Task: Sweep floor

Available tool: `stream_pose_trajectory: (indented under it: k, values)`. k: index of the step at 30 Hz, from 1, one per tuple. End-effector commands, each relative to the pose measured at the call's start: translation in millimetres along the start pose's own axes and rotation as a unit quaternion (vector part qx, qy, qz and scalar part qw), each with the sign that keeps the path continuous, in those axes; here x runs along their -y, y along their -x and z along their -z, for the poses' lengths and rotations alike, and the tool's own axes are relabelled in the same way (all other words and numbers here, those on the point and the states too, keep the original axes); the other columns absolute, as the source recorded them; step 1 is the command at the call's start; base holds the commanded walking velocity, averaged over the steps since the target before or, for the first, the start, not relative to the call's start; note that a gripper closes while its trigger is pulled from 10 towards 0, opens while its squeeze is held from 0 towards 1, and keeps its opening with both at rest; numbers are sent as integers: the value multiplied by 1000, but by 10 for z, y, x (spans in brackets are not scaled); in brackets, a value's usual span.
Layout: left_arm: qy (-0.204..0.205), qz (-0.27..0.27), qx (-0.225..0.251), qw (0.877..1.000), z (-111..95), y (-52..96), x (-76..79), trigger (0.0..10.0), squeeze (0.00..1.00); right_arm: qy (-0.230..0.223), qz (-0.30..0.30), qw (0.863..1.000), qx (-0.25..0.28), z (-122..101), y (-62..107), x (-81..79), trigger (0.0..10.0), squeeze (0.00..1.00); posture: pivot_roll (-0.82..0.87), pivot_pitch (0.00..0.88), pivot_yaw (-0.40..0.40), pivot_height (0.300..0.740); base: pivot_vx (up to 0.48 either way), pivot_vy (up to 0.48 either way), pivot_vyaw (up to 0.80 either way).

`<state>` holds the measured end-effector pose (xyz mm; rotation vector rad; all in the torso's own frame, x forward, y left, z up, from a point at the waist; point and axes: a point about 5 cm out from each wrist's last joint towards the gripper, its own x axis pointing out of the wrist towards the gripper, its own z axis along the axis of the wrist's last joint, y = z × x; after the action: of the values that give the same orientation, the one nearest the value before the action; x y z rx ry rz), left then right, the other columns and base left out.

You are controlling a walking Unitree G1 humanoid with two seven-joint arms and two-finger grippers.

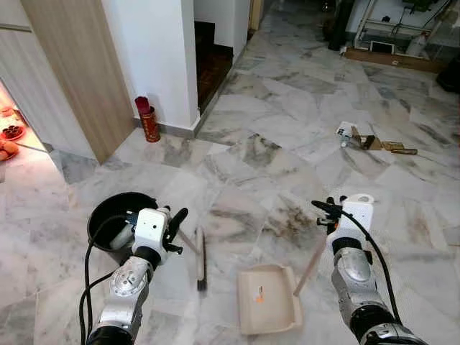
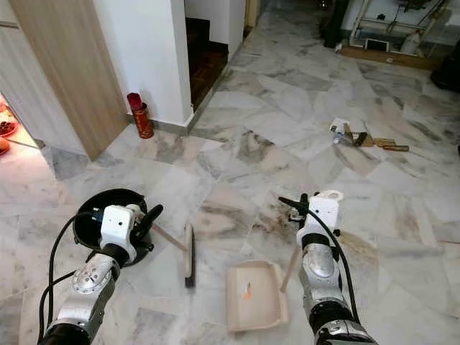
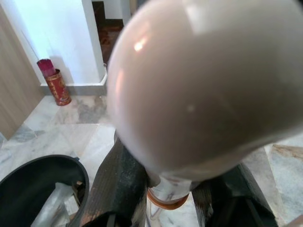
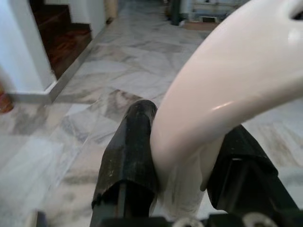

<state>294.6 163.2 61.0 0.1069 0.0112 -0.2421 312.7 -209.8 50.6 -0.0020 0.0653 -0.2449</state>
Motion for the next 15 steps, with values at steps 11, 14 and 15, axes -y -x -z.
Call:
stream_pose_trajectory:
  k: [11,14,15]
  values:
    - [-23,20,-7,1000,9,-25,18,10000,0,-52,17,998,7,-32,-16,-27,10000,0,26,24,-27,740,0,0,-364]
    - [-22,16,-15,1000,59,9,14,10000,0,-38,5,999,7,-23,-4,-71,10000,0,28,14,-27,740,0,0,-796]
    - [-22,16,-15,1000,59,9,14,10000,0,-38,5,999,7,-23,-4,-71,10000,0,28,14,-27,740,0,0,-788]
